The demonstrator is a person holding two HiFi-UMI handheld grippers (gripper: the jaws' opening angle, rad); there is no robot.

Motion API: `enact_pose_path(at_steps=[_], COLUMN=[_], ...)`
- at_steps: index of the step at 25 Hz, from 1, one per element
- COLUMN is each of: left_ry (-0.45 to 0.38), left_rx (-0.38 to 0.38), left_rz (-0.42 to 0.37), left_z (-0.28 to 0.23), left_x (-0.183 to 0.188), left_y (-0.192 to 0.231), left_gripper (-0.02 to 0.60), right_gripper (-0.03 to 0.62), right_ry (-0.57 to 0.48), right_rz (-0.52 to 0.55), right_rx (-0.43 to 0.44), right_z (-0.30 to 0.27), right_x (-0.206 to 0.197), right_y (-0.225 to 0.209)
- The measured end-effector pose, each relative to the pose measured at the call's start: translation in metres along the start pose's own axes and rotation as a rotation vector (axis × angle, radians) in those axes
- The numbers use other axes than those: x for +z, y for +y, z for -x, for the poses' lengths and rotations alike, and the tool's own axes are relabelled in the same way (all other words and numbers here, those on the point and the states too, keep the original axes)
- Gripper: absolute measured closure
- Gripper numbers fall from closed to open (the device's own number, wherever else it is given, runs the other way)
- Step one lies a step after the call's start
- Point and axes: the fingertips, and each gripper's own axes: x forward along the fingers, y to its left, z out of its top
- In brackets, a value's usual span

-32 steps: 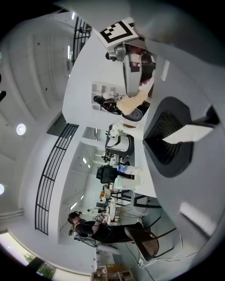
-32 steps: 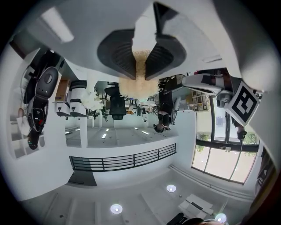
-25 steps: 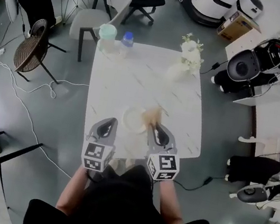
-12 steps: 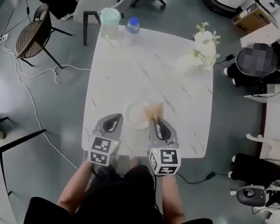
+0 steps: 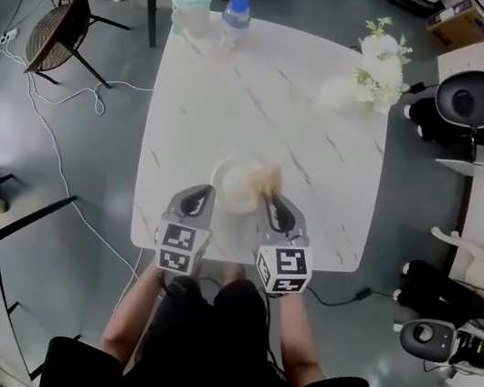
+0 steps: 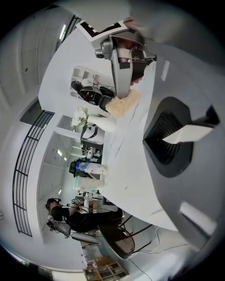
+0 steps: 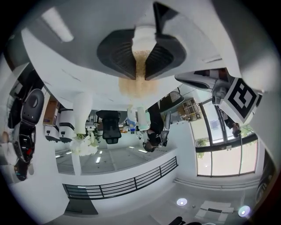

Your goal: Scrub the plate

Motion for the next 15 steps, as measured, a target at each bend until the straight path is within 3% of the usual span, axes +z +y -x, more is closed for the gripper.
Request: enact_pose_path(at_steps=[15], left_ry=[0.124], left_rx=[0.105], left_rz=[0.077], left_z=[-0.047], left_x=[-0.058], left_y=[0.013], left_gripper=[0.574], right_gripper=[0.525], right_ry=[0.057], right_rz=[0.004], right_rx=[0.069], right_z=[-0.044], right_x=[-0.041], right_y=[-0.018])
